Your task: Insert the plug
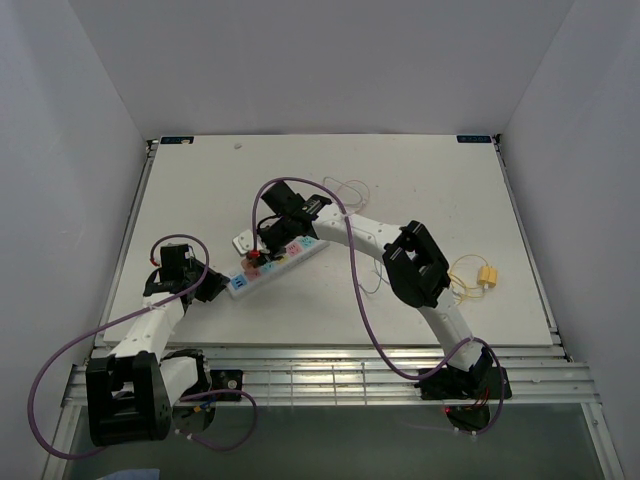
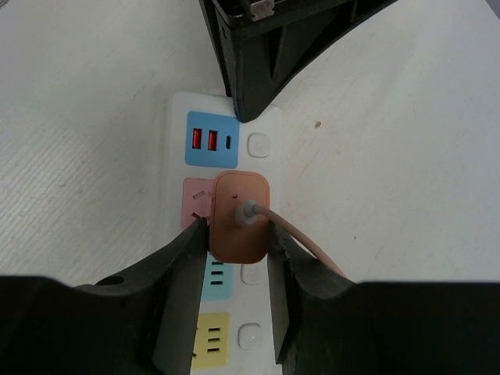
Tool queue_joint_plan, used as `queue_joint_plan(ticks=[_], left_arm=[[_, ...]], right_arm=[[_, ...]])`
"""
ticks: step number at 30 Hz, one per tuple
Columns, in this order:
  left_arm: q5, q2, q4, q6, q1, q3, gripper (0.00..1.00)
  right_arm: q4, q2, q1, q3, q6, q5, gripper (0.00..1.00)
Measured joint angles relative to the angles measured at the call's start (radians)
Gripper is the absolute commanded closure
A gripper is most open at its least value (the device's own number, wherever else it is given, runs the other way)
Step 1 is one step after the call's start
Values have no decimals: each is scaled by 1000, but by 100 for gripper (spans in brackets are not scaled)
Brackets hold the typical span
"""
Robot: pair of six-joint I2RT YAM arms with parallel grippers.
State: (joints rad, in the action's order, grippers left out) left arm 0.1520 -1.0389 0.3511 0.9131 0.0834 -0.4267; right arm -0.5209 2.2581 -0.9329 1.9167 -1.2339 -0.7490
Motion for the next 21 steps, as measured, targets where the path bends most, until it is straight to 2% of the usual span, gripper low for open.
queue_joint_plan(ticks=[21], left_arm=[[3, -1, -1, 0, 0, 0, 66]], right_arm=[[47, 0, -17, -2, 20, 18, 92]])
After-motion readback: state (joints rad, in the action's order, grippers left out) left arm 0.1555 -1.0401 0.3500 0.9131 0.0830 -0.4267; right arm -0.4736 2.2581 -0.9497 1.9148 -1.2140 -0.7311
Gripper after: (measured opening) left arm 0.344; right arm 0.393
